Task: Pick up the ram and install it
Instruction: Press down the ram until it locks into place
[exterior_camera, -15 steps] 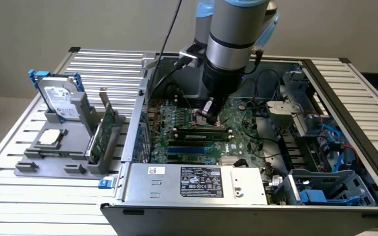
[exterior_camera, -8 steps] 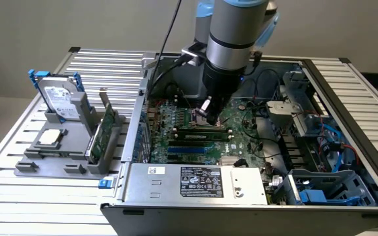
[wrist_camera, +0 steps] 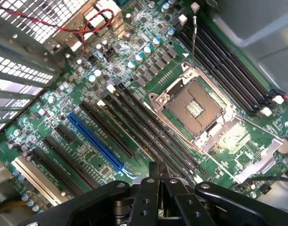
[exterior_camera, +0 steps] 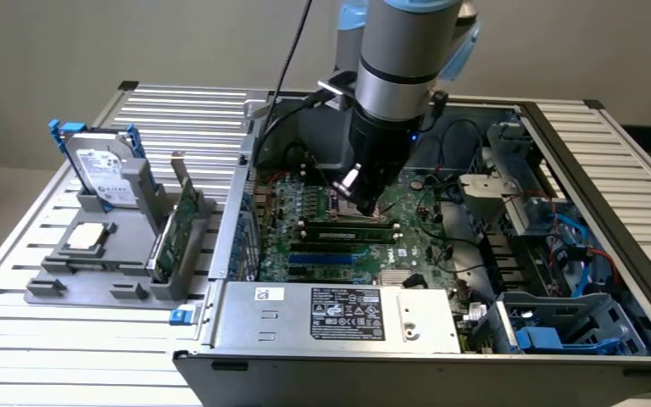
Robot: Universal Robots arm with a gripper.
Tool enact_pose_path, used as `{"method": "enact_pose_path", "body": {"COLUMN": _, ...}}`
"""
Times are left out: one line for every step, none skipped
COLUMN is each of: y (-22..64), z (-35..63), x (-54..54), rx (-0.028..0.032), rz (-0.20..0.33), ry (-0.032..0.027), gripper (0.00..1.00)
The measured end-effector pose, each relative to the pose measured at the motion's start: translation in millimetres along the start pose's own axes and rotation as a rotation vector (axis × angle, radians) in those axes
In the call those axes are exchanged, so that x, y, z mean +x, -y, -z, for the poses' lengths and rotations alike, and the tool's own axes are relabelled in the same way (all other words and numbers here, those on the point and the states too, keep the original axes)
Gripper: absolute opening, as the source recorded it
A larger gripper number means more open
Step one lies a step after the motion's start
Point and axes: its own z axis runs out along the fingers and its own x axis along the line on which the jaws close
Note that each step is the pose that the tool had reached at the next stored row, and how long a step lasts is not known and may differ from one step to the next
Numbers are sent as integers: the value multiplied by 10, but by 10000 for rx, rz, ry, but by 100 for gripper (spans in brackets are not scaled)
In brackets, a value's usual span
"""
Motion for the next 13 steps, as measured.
{"method": "enact_pose_path", "body": {"y": 0, "z": 0, "x": 0, "rx": 5, "rz": -171, "ry": 9, "gripper": 11}}
{"method": "enact_pose_path", "body": {"y": 0, "z": 0, "x": 0, "rx": 10, "rz": -336, "ry": 19, "gripper": 11}}
{"method": "enact_pose_path", "body": {"y": 0, "z": 0, "x": 0, "rx": 14, "rz": -494, "ry": 27, "gripper": 11}}
{"method": "enact_pose_path", "body": {"y": 0, "z": 0, "x": 0, "rx": 17, "rz": -637, "ry": 33, "gripper": 11}}
{"method": "enact_pose_path", "body": {"y": 0, "z": 0, "x": 0, "rx": 18, "rz": -769, "ry": 37, "gripper": 11}}
{"method": "enact_pose_path", "body": {"y": 0, "z": 0, "x": 0, "rx": 18, "rz": -897, "ry": 38, "gripper": 11}}
{"method": "enact_pose_path", "body": {"y": 0, "z": 0, "x": 0, "rx": 16, "rz": -1008, "ry": 34, "gripper": 11}}
{"method": "enact_pose_path", "body": {"y": 0, "z": 1, "x": 1, "rx": 10, "rz": -1111, "ry": 23, "gripper": 11}}
{"method": "enact_pose_path", "body": {"y": 0, "z": 1, "x": 1, "rx": 0, "rz": -1205, "ry": 3, "gripper": 11}}
{"method": "enact_pose_path", "body": {"y": 0, "z": 1, "x": 0, "rx": -20, "rz": -1295, "ry": -27, "gripper": 11}}
{"method": "enact_pose_path", "body": {"y": 0, "z": 1, "x": 0, "rx": -48, "rz": -1379, "ry": -67, "gripper": 11}}
{"method": "enact_pose_path", "body": {"y": 0, "z": 0, "x": 0, "rx": -81, "rz": -1460, "ry": -112, "gripper": 11}}
{"method": "enact_pose_path", "body": {"y": 0, "z": 0, "x": 1, "rx": -115, "rz": -1542, "ry": -159, "gripper": 11}}
